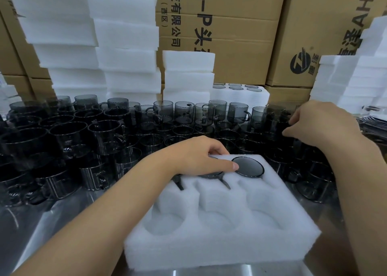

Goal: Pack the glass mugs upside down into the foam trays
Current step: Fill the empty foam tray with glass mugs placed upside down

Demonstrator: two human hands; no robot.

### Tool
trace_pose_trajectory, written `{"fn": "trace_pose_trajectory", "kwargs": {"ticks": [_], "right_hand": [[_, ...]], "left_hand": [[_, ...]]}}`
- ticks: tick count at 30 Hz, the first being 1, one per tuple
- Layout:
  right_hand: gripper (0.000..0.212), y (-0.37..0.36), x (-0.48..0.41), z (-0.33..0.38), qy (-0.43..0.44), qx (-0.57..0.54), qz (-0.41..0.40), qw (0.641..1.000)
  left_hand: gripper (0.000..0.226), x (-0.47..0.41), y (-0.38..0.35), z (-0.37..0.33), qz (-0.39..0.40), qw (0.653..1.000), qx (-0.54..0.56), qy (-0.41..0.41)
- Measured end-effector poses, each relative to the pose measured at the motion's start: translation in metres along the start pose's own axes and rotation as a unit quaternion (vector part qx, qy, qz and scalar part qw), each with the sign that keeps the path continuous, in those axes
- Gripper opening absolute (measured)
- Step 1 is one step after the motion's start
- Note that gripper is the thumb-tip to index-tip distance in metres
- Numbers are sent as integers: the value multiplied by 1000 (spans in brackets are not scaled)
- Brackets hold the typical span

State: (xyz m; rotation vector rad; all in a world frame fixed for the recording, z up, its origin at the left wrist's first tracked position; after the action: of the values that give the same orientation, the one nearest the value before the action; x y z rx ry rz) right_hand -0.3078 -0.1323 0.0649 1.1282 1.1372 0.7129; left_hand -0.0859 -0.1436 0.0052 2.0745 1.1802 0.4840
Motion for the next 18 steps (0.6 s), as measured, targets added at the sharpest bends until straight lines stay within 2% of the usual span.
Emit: {"fn": "trace_pose_trajectory", "kwargs": {"ticks": [8, 12, 15, 18], "right_hand": [[11, 0, 4, 7, 20, -24, -36, 999], [13, 7, 12, 13, 59, -67, -57, 994], [12, 10, 20, 23, 123, -133, -100, 978], [12, 6, 29, 39, 183, -252, -154, 938]], "left_hand": [[26, -1, 0, 1, 1, 1000, 4, -2], [26, -3, 0, 4, -3, 1000, 13, -8], [25, -6, 0, 5, -52, 995, 70, -37], [25, -9, 2, 2, -125, 971, 197, -57]]}}
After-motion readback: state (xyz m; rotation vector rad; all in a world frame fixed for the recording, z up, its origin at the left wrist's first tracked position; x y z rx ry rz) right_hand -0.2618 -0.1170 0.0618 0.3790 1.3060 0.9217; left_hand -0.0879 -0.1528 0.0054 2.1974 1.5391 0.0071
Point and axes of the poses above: each hand's wrist, its own x-axis away from the middle knuckle, its own y-axis out of the back of the hand, z = x × y, the point moved 1 cm from there along -x, towards the middle knuckle, and after that the axes turned 7 degrees about x, right-handed, at the moved point
